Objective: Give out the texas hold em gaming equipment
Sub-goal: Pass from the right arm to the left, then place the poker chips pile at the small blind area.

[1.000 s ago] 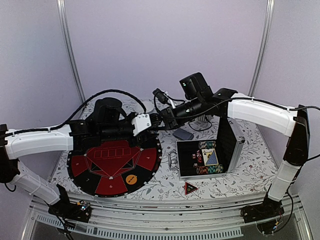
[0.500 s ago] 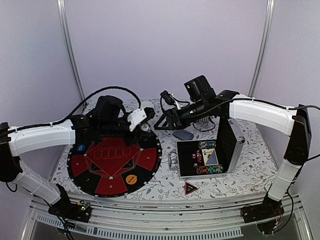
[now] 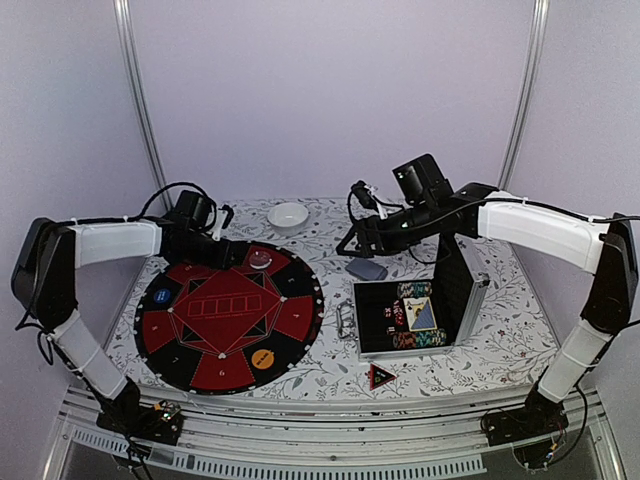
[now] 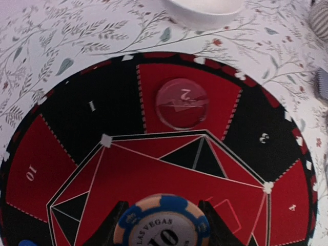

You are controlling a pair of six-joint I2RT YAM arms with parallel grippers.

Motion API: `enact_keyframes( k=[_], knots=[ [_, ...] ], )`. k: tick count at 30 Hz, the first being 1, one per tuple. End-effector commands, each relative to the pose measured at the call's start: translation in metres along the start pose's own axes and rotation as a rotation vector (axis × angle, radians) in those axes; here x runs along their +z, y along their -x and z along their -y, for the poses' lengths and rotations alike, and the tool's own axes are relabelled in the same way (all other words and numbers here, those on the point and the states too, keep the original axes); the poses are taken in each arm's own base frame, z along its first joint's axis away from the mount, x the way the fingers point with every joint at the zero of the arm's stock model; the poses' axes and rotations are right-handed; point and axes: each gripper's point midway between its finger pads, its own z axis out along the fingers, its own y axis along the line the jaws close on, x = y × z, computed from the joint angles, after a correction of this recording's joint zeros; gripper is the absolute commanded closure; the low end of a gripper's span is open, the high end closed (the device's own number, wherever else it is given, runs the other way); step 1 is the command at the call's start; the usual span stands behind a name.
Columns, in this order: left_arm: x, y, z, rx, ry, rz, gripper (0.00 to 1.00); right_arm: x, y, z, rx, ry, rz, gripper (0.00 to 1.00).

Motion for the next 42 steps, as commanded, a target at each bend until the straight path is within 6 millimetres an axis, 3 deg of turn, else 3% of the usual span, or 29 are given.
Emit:
enact_keyframes(
  k=[1, 5, 11, 14, 18, 22, 28, 34, 38, 42],
  knots=[
    [0.014, 0.006, -0.055, -0.194, 0.126, 0.02, 1.0, -0.014, -0.006, 0.004, -0.033, -0.042, 0.012, 0.34],
    [0.035, 0.012, -0.068, -0.202, 0.154, 0.014, 1.0, -0.019, -0.008, 0.008, -0.037, -0.06, 0.017, 0.34],
    [0.075, 0.035, -0.051, -0.141, 0.086, 0.007, 1.0, -0.021, -0.008, 0.009, -0.04, -0.067, 0.019, 0.34],
    [0.1, 0.027, -0.048, -0.078, 0.105, -0.04, 1.0, -0.023, -0.01, 0.009, -0.037, -0.072, 0.018, 0.34],
    [0.113, 0.018, -0.048, -0.069, 0.096, -0.08, 1.0, -0.025, -0.011, 0.01, -0.028, -0.08, 0.018, 0.34],
    [0.106, 0.014, -0.048, -0.087, 0.102, -0.075, 1.0, -0.025, -0.01, 0.01, -0.023, -0.08, 0.019, 0.34],
    [0.072, -0.002, -0.086, -0.214, 0.171, -0.058, 1.0, -0.023, -0.013, 0.011, -0.023, -0.079, 0.009, 0.34],
    [0.042, -0.03, -0.13, -0.35, 0.254, -0.05, 1.0, -0.02, -0.016, 0.015, -0.034, -0.088, 0.0, 0.34],
    [0.031, -0.061, -0.161, -0.503, 0.348, -0.087, 1.0, -0.022, -0.017, 0.015, -0.042, -0.091, 0.0, 0.34],
    [0.029, -0.083, -0.168, -0.573, 0.412, -0.116, 1.0, -0.023, -0.019, 0.016, -0.047, -0.094, 0.0, 0.34]
  ],
)
